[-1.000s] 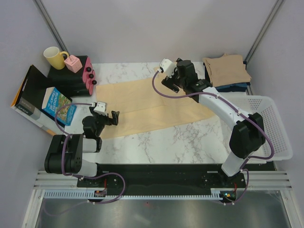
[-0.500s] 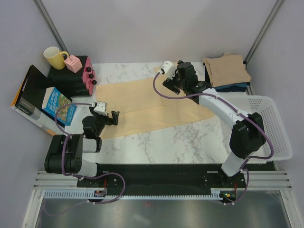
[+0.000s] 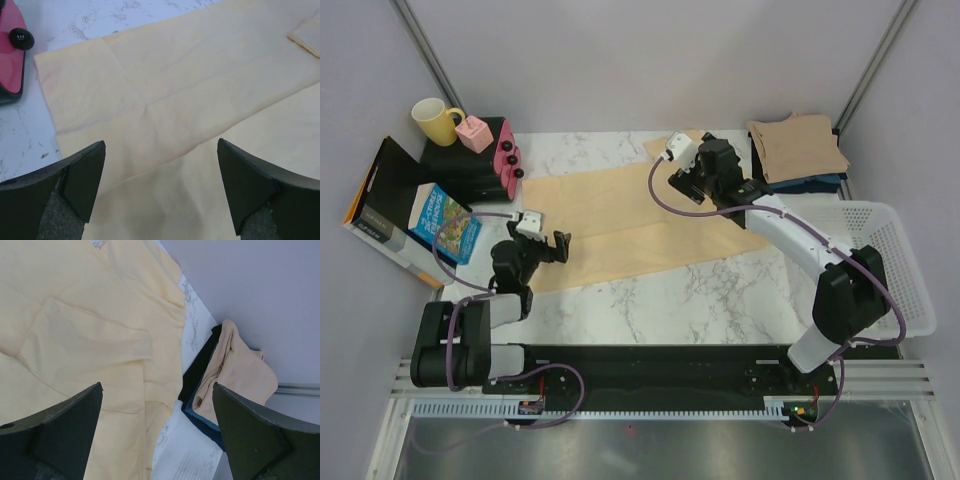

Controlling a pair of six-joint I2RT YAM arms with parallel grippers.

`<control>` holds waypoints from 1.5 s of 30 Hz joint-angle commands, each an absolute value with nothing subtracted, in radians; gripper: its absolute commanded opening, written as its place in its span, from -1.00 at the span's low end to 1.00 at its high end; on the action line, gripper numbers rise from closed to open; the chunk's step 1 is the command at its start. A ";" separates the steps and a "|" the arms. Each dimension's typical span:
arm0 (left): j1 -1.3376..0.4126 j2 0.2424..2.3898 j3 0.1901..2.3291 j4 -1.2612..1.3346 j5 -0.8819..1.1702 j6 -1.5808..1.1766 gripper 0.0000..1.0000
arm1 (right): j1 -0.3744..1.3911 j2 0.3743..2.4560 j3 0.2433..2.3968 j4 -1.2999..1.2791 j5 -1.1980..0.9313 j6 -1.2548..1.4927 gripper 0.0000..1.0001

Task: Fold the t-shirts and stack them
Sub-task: Fold the tshirt

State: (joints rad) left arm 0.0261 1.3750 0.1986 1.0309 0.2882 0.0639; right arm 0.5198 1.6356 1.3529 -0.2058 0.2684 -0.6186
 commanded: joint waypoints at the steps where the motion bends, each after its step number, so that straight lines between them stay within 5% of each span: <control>1: 0.029 1.129 0.374 0.648 0.412 0.141 0.99 | 0.515 1.554 1.312 -0.156 0.316 -0.581 0.96; 6: 0.023 1.025 0.642 0.183 0.652 0.480 0.99 | 0.502 1.487 1.226 -0.167 0.321 -0.586 0.96; 10: 0.021 1.124 0.901 -0.261 0.608 0.610 0.99 | 0.466 1.479 1.209 -0.201 0.340 -0.555 0.96; 15: 0.021 1.256 1.193 -0.484 0.428 0.715 0.99 | 0.347 1.540 1.310 -0.383 0.215 -0.515 0.96; 19: 0.011 1.292 1.327 -0.664 0.526 0.846 0.99 | 0.313 1.603 1.373 -0.526 0.060 -0.652 0.96; 30: -0.388 1.034 0.898 -0.646 0.442 1.183 0.99 | 0.307 1.339 0.950 -0.452 -0.136 -1.319 0.96; 45: -0.414 1.121 0.647 -0.617 0.348 1.354 0.99 | 0.310 1.333 0.798 -0.480 -0.110 -1.459 0.96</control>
